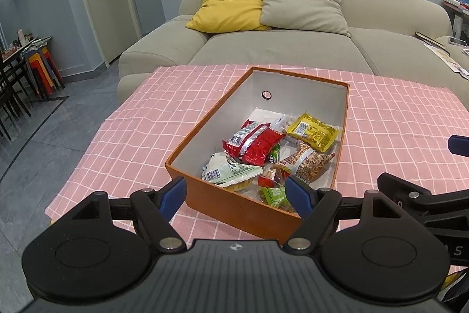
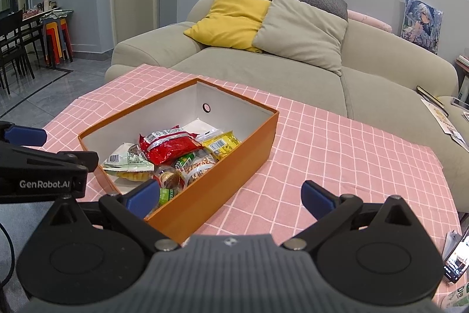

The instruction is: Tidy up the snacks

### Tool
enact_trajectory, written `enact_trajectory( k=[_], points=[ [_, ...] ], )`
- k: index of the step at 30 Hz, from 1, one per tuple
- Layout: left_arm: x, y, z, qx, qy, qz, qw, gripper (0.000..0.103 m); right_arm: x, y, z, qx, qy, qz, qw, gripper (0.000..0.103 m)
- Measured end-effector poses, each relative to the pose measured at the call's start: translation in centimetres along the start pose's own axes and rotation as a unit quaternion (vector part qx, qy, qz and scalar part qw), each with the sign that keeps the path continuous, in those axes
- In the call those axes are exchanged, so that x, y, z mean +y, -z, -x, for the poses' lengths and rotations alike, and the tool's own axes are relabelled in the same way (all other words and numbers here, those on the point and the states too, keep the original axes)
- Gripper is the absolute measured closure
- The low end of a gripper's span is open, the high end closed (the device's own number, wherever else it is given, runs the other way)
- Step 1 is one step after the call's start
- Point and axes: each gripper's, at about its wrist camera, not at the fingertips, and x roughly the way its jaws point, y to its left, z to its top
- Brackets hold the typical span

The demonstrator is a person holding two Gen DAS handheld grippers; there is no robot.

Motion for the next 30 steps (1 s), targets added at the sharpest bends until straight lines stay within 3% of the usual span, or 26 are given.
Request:
enact_trajectory(
  k=[30],
  points=[
    [0.25, -0.04, 0.06, -0.003, 0.000, 0.002, 1.0000, 0.013, -0.17, 0.13, -0.06, 0.003, -0.001, 0.006, 1.000, 0.004]
  ],
)
